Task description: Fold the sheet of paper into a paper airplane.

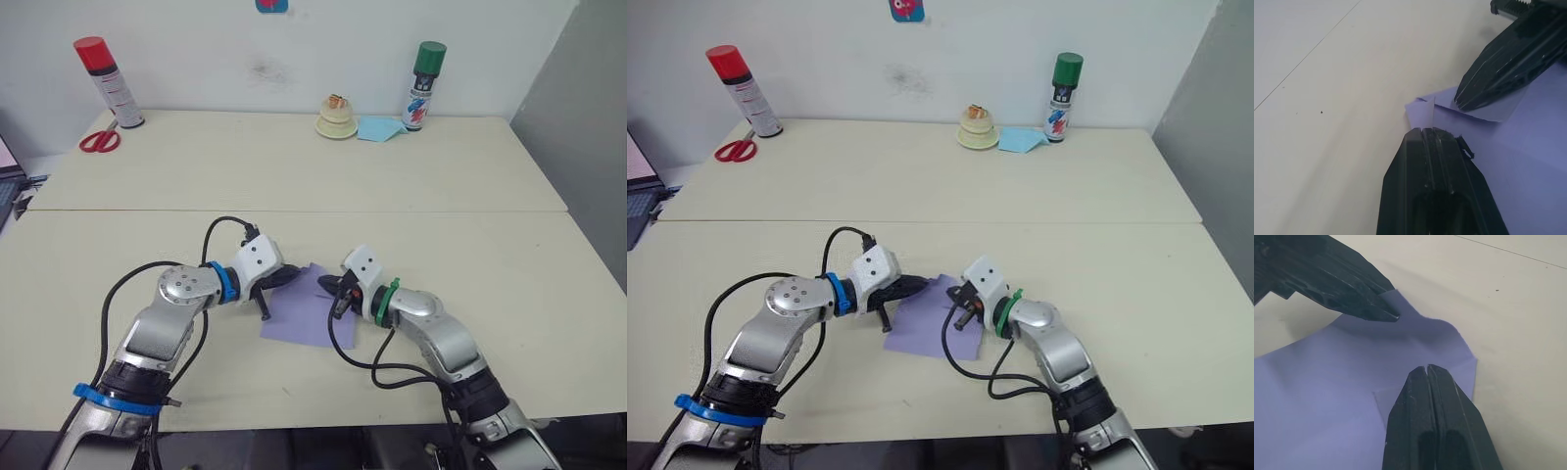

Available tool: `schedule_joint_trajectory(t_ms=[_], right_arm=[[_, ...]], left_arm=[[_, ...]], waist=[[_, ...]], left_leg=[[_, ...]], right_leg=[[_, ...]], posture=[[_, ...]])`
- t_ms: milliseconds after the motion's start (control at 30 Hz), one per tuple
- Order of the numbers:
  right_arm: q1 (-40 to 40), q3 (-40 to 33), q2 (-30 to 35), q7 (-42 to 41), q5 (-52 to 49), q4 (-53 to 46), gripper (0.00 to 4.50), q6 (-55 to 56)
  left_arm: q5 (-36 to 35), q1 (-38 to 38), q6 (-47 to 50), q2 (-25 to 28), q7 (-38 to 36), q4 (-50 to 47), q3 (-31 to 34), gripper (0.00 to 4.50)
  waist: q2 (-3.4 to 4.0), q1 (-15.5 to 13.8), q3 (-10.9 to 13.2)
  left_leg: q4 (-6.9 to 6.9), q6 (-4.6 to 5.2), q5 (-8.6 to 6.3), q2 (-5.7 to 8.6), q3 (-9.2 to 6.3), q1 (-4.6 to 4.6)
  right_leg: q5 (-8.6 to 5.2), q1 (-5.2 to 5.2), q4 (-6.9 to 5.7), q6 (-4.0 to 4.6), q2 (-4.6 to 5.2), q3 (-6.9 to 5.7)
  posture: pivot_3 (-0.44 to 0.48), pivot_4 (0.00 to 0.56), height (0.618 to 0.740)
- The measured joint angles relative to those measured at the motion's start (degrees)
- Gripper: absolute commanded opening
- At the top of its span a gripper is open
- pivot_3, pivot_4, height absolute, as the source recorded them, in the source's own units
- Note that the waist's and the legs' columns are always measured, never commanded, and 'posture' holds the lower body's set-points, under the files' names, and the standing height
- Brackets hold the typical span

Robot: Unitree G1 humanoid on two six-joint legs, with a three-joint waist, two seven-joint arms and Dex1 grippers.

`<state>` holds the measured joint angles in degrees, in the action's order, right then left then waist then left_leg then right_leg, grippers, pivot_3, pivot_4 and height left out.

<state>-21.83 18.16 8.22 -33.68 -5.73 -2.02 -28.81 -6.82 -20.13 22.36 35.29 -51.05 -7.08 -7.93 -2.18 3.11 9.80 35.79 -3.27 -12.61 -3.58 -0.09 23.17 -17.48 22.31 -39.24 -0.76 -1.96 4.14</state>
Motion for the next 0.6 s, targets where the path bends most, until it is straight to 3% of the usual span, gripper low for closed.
schedule_joint_trajectory(t_ms=[600], right_arm=[[2.8, 1.4, 2.9, -1.2, 0.3, -1.0, 0.00, 1.0]], left_arm=[[2.8, 1.4, -1.7, 0.2, 1.4, -1.6, -1.5, 0.01]], waist=[[0.00, 0.0, 0.0]], left_leg=[[0.06, 0.00, 0.00, -0.01, 0.01, -0.04]], right_leg=[[0.00, 0.00, -0.10, 0.00, 0.00, 0.01]], posture=[[0.000, 0.150, 0.737]])
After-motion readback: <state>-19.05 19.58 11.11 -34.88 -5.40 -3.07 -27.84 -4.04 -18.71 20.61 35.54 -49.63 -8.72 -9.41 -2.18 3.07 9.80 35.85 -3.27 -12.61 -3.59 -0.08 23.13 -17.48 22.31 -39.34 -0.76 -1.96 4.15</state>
